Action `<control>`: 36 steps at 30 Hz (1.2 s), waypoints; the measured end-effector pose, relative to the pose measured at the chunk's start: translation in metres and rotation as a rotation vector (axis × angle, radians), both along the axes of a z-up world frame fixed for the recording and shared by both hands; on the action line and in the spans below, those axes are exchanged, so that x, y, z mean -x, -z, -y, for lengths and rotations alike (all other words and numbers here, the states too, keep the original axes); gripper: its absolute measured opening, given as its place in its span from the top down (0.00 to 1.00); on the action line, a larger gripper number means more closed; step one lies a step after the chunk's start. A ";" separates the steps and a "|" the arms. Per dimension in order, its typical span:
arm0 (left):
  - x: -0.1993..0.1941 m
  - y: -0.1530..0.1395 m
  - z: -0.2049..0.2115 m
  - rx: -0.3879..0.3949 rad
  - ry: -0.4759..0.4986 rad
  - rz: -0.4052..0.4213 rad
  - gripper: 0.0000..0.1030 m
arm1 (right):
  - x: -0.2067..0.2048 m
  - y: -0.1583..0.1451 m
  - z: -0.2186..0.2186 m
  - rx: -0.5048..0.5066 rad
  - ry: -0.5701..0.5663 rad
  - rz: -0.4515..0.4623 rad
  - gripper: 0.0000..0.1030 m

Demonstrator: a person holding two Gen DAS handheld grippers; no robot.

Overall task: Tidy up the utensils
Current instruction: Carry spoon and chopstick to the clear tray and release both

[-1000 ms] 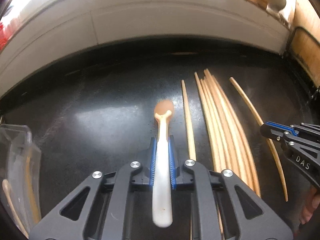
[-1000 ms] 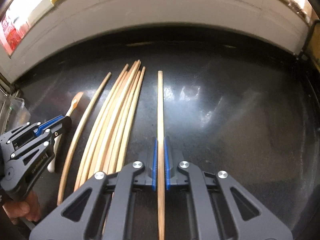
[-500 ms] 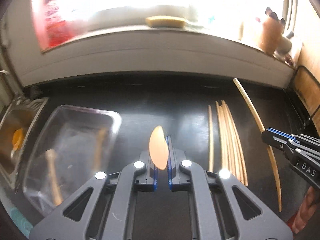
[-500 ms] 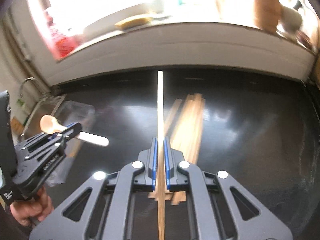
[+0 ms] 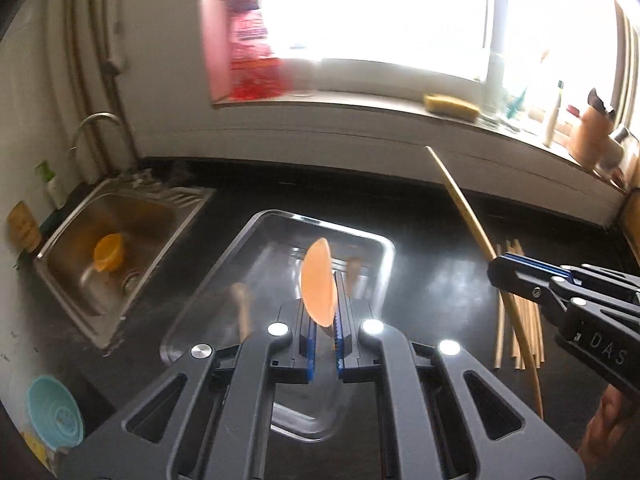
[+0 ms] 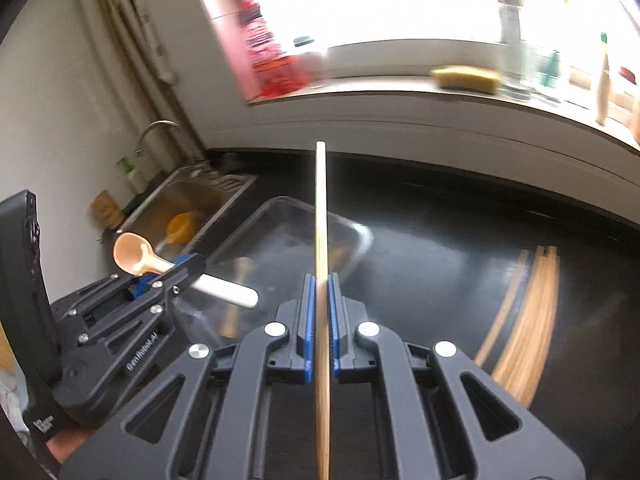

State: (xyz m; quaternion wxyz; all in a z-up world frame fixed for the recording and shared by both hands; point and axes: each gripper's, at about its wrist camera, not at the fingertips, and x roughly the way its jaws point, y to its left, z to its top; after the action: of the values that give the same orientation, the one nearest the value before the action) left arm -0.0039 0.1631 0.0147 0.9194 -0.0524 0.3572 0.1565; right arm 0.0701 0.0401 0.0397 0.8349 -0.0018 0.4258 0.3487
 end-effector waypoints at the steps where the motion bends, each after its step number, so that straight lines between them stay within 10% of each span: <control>1: 0.001 0.000 -0.006 0.001 -0.008 0.000 0.93 | 0.001 0.000 -0.009 -0.006 -0.014 -0.010 0.93; 36: -0.032 0.050 -0.092 0.077 -0.071 -0.089 0.93 | -0.050 0.080 -0.109 0.054 -0.045 -0.195 0.93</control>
State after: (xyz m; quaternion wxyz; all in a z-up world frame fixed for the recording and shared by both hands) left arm 0.0283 0.2550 -0.0355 0.8937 -0.0935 0.4015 0.1772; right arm 0.1199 0.1491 -0.0400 0.7811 -0.0001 0.5142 0.3543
